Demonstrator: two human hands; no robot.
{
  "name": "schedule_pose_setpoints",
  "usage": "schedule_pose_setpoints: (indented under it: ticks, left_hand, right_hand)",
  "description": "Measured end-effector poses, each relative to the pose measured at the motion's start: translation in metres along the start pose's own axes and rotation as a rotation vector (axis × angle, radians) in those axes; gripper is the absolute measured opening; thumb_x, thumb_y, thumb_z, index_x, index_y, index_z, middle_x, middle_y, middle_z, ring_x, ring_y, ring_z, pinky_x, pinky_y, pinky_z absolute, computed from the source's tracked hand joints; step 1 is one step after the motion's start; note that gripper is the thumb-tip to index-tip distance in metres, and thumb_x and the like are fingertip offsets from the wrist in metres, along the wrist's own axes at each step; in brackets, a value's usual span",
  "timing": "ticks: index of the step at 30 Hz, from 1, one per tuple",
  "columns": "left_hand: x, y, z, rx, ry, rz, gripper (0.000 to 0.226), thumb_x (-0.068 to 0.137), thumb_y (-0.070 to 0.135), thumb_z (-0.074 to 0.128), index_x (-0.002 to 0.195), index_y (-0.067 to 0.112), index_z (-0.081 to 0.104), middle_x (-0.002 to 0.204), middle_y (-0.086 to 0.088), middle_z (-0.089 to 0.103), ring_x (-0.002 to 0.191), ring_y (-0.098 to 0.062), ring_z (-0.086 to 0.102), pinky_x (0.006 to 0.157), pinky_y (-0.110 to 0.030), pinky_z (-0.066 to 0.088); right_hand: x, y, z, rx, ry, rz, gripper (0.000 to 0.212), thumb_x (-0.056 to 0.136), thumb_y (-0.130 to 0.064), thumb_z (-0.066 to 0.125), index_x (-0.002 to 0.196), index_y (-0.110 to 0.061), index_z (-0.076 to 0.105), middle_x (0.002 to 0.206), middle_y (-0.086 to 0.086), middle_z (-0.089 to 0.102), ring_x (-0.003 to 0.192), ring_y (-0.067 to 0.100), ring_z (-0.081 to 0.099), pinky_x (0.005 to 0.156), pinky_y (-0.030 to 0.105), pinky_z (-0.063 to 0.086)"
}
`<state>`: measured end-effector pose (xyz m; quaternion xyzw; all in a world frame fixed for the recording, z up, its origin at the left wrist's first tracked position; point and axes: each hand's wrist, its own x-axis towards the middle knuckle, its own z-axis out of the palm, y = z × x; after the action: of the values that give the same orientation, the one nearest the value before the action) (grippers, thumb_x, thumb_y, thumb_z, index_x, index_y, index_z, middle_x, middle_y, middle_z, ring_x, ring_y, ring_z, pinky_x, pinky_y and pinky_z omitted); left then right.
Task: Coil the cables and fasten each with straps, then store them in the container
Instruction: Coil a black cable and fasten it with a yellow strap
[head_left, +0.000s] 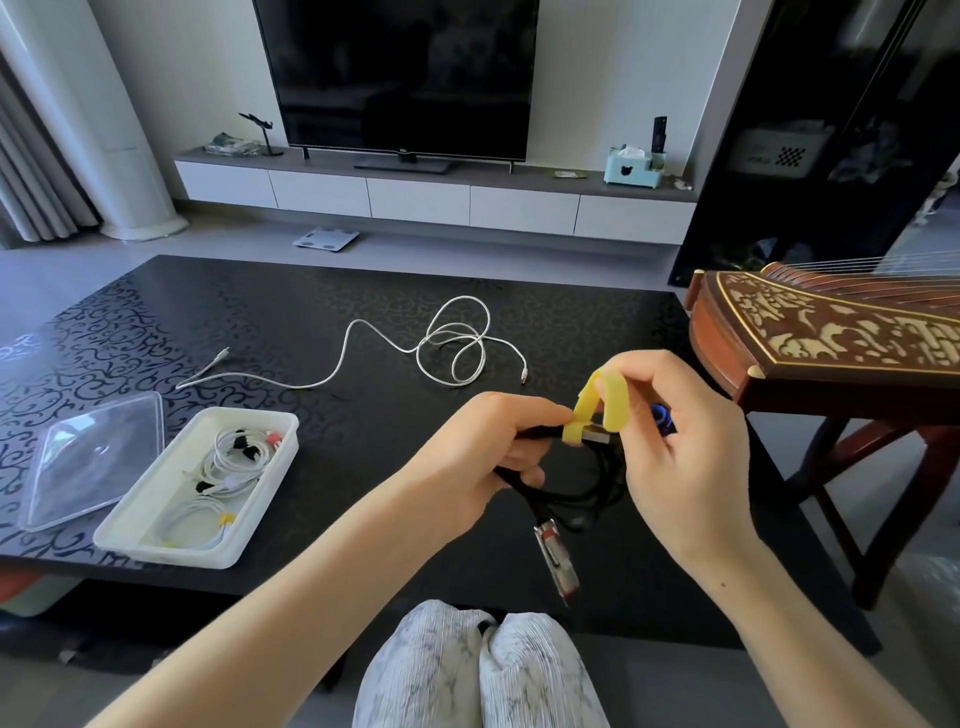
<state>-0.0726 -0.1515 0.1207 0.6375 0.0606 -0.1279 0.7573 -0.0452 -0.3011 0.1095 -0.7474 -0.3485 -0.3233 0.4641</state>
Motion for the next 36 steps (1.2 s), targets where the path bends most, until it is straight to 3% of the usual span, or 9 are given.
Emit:
schedule_pose_setpoints:
  ticks: [3,7,13,19,24,28,30,33,36]
  left_hand:
    - [0.003,0.002,0.003,-0.117,-0.056,-0.145,0.032,0.084,0.009,0.049,0.053,0.013,0.054,0.046,0.004,0.02,0.048,-0.011,0.013,0.054,-0.025,0.03]
    - [0.009,0.001,0.004,-0.182,-0.069,-0.241,0.021,0.081,0.007,0.049,0.062,0.014,0.044,0.046,0.004,0.022,0.043,-0.009,0.016,0.05,-0.022,0.032]
    - [0.014,-0.001,0.005,-0.188,-0.037,-0.284,0.022,0.089,0.01,0.052,0.068,0.01,0.057,0.043,0.007,0.023,0.042,-0.007,0.017,0.051,-0.02,0.031]
    - [0.023,-0.006,0.008,-0.204,0.059,-0.307,0.029,0.086,0.009,0.051,0.058,0.013,0.047,0.047,0.005,0.02,0.041,-0.008,0.015,0.047,-0.02,0.031]
    - [0.03,-0.013,0.013,-0.176,0.132,-0.403,0.024,0.088,0.008,0.048,0.064,0.009,0.047,0.041,0.006,0.023,0.032,-0.007,0.017,0.046,-0.02,0.03]
    - [0.033,-0.013,0.013,-0.171,0.134,-0.441,0.023,0.086,0.007,0.048,0.063,0.008,0.049,0.04,0.005,0.023,0.033,-0.007,0.018,0.049,-0.021,0.029]
    - [0.033,-0.016,0.012,-0.171,0.133,-0.438,0.025,0.086,0.007,0.047,0.061,0.009,0.047,0.042,0.005,0.022,0.035,-0.008,0.017,0.05,-0.021,0.029]
    - [0.031,-0.024,0.012,-0.157,0.159,-0.353,0.028,0.087,0.004,0.047,0.061,0.012,0.044,0.044,0.004,0.023,0.037,-0.008,0.018,0.05,-0.023,0.032]
    - [0.025,-0.031,0.012,-0.019,0.131,-0.152,0.027,0.092,0.008,0.051,0.066,0.009,0.054,0.044,0.006,0.029,0.038,-0.007,0.024,0.052,-0.024,0.034]
  right_hand:
    - [-0.003,0.001,0.003,-0.038,0.023,-0.07,0.014,0.096,-0.018,0.045,0.097,-0.016,0.059,0.082,-0.007,0.062,0.076,0.01,0.061,0.064,0.019,0.052]
    - [-0.009,0.009,0.006,-0.109,0.045,-0.11,0.03,0.099,-0.02,0.043,0.09,-0.002,0.066,0.071,0.004,0.064,0.061,0.021,0.06,0.052,0.04,0.05]
    - [-0.012,0.015,0.006,-0.219,0.059,-0.208,0.021,0.094,-0.011,0.051,0.086,0.0,0.067,0.067,0.005,0.063,0.055,0.022,0.057,0.047,0.039,0.046]
    - [-0.015,0.022,0.008,-0.255,0.1,-0.204,0.021,0.094,-0.01,0.052,0.087,0.001,0.068,0.064,0.006,0.063,0.052,0.021,0.058,0.043,0.036,0.046]
    - [-0.013,0.027,0.015,-0.145,0.032,0.003,0.032,0.099,-0.026,0.043,0.09,-0.007,0.067,0.065,0.0,0.063,0.054,0.016,0.058,0.047,0.036,0.047]
    - [-0.012,0.03,0.024,-0.124,0.016,0.2,0.017,0.096,-0.014,0.048,0.091,-0.01,0.063,0.065,-0.001,0.06,0.058,0.016,0.059,0.051,0.04,0.051]
    - [-0.014,0.031,0.028,-0.157,-0.003,0.242,0.015,0.096,-0.011,0.048,0.091,-0.01,0.062,0.063,-0.007,0.055,0.057,0.011,0.056,0.051,0.035,0.049]
    - [-0.017,0.033,0.03,-0.17,-0.031,0.298,0.014,0.097,-0.011,0.047,0.09,-0.012,0.06,0.061,-0.016,0.048,0.057,0.004,0.051,0.052,0.019,0.04]
    - [-0.016,0.037,0.029,-0.107,-0.031,0.38,0.015,0.096,-0.009,0.046,0.086,-0.013,0.056,0.063,-0.013,0.049,0.058,0.009,0.051,0.053,0.025,0.042]
